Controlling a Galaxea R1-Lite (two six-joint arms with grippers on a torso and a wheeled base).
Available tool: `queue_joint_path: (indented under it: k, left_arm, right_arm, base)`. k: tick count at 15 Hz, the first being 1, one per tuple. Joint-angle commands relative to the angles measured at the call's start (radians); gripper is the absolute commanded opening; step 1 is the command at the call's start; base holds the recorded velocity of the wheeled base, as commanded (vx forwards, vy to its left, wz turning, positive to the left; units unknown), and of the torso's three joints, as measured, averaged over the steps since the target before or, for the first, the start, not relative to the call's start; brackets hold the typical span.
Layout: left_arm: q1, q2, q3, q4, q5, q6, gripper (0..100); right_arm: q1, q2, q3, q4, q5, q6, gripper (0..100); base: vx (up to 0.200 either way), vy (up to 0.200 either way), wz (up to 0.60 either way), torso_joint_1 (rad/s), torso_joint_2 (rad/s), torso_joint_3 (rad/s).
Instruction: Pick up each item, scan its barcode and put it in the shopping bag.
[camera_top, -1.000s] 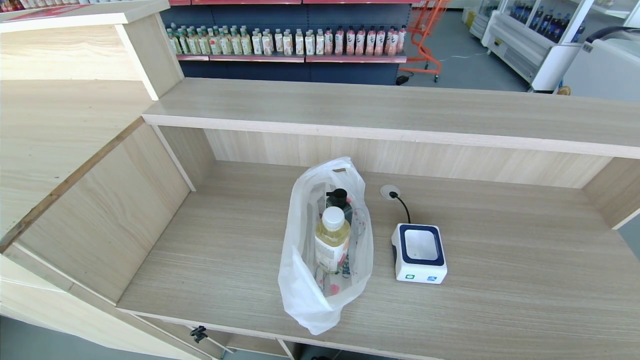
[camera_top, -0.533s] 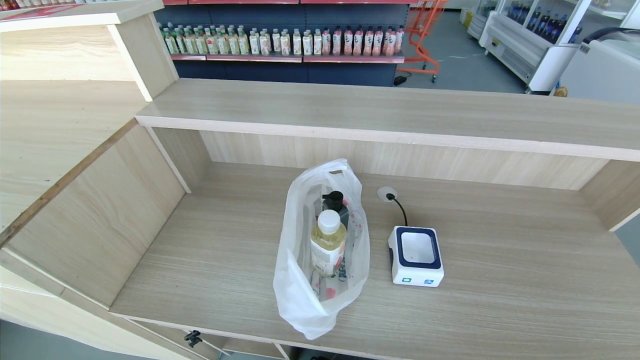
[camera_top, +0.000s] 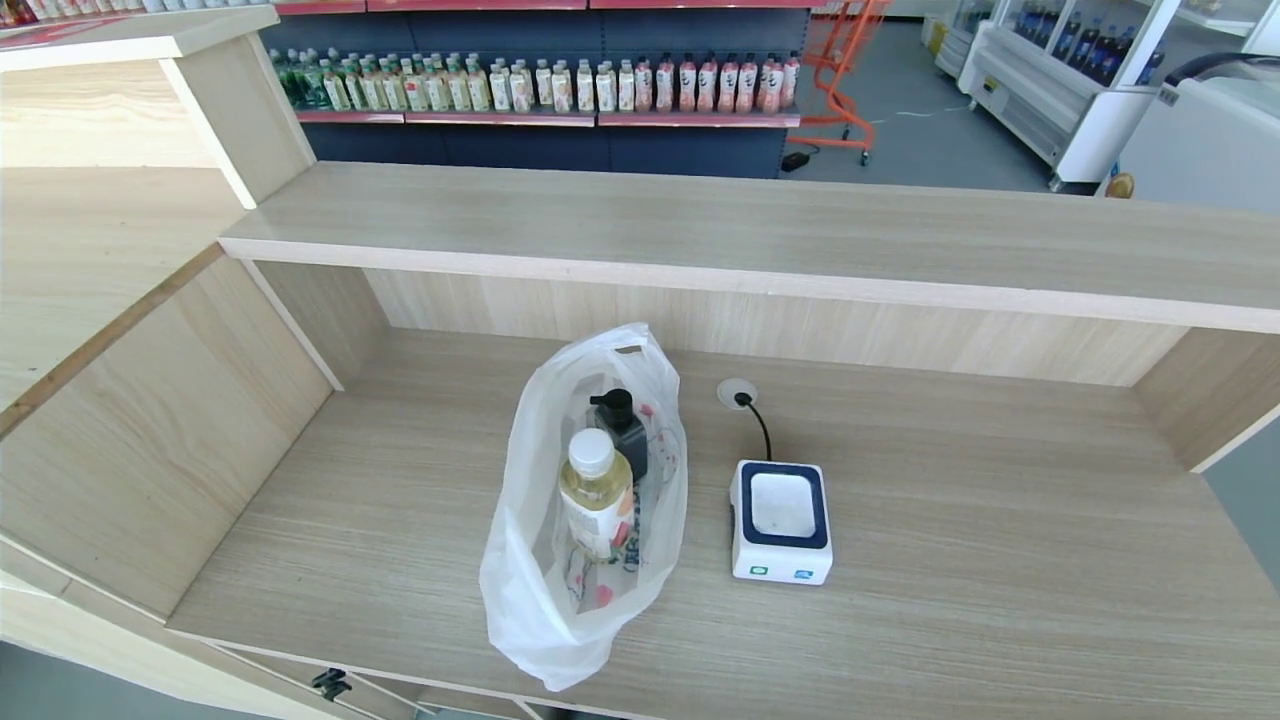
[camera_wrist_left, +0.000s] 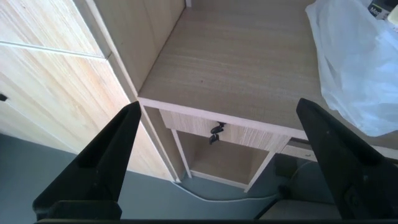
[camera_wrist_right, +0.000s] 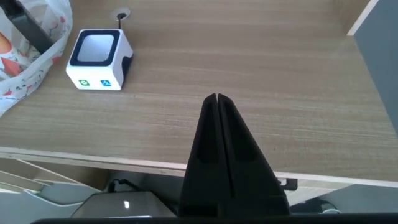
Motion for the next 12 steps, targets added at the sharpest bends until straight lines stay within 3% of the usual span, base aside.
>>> queue_joint_path:
  k: [1, 12]
  left_arm:
    - [0.000, -0.001, 0.000, 0.000, 0.001, -0.001, 100]
    - [0.000, -0.001, 0.000, 0.000, 0.001, -0.001, 100]
  right_arm:
    - [0.000, 0.003, 0.000, -0.001, 0.000, 0.000, 0]
    - [0.000, 0.003, 0.000, -0.001, 0.000, -0.002, 0]
  base:
    - [0.000, 0.000, 0.00, 0.000, 0.00, 0.000]
    - [0.000, 0.000, 0.00, 0.000, 0.00, 0.000]
